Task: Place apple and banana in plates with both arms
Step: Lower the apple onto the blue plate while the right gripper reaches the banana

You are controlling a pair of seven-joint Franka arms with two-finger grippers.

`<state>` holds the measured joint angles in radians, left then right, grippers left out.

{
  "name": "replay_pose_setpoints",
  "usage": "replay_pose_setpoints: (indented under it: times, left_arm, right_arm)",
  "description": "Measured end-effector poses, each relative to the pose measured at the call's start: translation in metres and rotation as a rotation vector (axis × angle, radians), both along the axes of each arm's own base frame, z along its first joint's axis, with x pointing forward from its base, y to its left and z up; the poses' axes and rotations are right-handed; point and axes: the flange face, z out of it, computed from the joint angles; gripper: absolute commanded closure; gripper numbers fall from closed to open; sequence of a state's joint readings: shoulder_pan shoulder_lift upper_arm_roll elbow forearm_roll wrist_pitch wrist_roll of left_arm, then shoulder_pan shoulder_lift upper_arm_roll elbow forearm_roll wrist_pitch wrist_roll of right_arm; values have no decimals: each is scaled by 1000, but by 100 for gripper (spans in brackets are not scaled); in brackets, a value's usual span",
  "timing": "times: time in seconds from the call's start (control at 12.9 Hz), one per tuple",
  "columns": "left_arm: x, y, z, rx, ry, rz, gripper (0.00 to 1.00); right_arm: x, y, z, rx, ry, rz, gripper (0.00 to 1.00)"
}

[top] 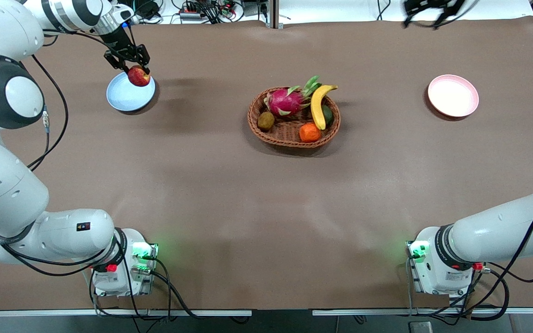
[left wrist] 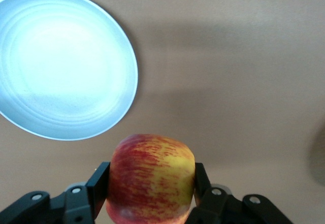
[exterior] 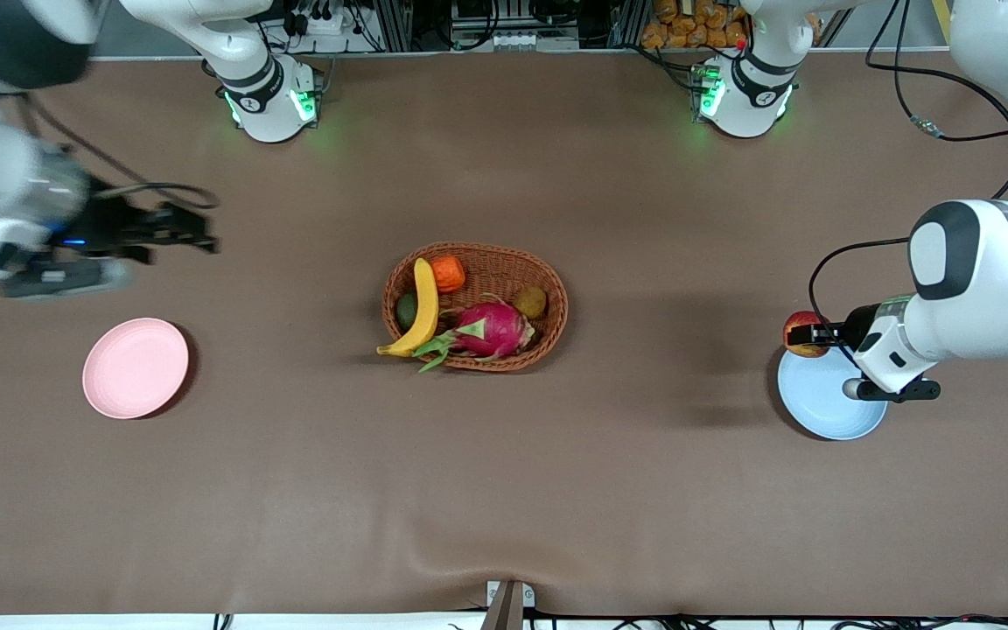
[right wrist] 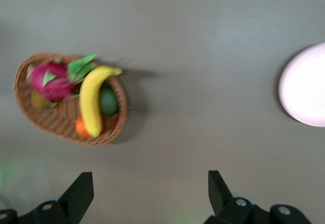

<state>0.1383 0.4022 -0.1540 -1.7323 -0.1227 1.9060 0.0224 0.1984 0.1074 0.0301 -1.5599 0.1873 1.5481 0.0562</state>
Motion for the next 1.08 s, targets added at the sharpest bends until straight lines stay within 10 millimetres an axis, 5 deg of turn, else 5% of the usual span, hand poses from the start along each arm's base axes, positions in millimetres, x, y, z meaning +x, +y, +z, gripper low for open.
replay_pose_setpoints:
  times: [0.23,0.54,0.85,1.08]
  left_arm:
    - [1,19,-15,-70,12,8,100]
    - [1,50,-49,-170,18,18,100]
    - [-1,76,-78,-246,15,-1,100]
    - [10,91,-72,-257,-36,-43,100]
  right_arm:
    - [-12,89,-33,-8,19,118,0]
    - [-29,190,-81,-30,10,62,0]
    - [-50,236,-104,-56,29,18,0]
    - [-52,249,-130,-60,24,-4,0]
